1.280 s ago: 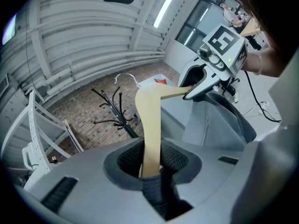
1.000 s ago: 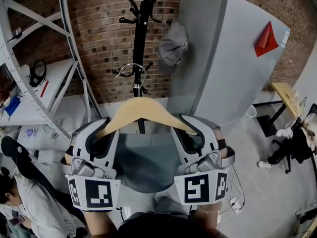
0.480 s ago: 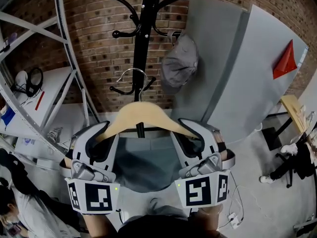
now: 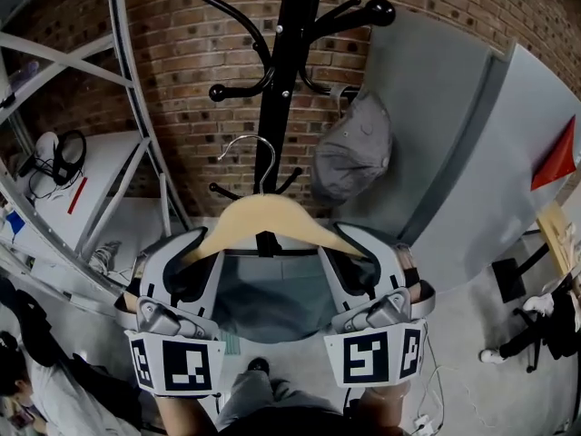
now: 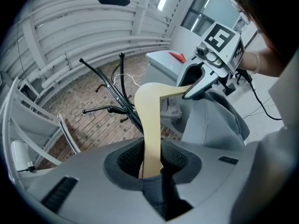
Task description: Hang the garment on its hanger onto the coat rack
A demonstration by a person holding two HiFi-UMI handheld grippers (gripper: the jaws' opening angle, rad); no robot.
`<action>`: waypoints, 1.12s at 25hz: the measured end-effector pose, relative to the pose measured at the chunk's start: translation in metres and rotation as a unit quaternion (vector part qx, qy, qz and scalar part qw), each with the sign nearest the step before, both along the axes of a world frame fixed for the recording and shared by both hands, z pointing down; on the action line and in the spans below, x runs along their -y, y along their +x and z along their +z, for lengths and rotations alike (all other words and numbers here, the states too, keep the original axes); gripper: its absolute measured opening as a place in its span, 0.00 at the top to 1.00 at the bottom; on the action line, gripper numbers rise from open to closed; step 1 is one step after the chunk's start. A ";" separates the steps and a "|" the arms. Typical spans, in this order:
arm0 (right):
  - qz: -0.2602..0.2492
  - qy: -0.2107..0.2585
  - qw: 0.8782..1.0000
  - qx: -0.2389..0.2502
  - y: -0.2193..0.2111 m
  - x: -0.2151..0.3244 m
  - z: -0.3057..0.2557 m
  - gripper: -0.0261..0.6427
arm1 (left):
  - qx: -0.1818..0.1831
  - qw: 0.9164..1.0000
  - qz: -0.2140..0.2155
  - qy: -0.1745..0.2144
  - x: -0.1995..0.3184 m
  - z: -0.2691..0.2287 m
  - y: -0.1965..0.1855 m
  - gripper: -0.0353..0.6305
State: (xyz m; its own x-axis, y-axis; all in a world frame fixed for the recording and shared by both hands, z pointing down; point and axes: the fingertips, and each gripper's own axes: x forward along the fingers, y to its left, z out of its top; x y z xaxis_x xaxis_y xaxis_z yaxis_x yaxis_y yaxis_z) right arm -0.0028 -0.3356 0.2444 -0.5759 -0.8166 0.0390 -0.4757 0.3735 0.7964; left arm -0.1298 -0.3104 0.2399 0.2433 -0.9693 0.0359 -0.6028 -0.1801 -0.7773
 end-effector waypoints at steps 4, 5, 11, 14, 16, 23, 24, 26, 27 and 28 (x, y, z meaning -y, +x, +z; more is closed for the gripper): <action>-0.004 0.009 1.000 0.004 -0.008 0.020 -0.007 0.80 | -0.005 1.000 0.002 0.011 0.019 -0.007 -0.008 0.79; -0.005 0.011 1.000 0.004 -0.010 0.025 -0.009 0.80 | -0.006 1.000 0.002 0.014 0.024 -0.010 -0.010 0.79; -0.003 0.026 1.000 0.007 -0.020 0.056 -0.024 0.80 | -0.003 0.999 0.004 0.036 0.059 -0.024 -0.021 0.79; -0.001 0.025 1.000 0.010 -0.027 0.070 -0.026 0.80 | 0.002 0.999 0.007 0.040 0.074 -0.028 -0.027 0.79; 0.002 0.025 1.000 0.010 -0.030 0.079 -0.027 0.80 | 0.001 0.999 0.009 0.038 0.084 -0.028 -0.031 0.79; 0.011 0.014 1.000 0.006 -0.037 0.105 -0.020 0.80 | 0.000 1.000 0.018 0.025 0.112 -0.021 -0.038 0.79; 0.013 0.012 1.000 0.004 -0.037 0.108 -0.018 0.80 | 0.000 1.000 0.019 0.023 0.115 -0.020 -0.038 0.79; 0.016 0.009 1.000 0.001 -0.038 0.114 -0.015 0.80 | -0.002 1.000 0.020 0.020 0.121 -0.016 -0.039 0.79; 0.018 0.006 1.000 -0.002 -0.038 0.117 -0.013 0.80 | -0.003 1.000 0.021 0.017 0.125 -0.014 -0.040 0.79; 0.019 0.004 1.000 -0.004 -0.039 0.120 -0.011 0.80 | -0.003 1.000 0.021 0.014 0.128 -0.012 -0.040 0.79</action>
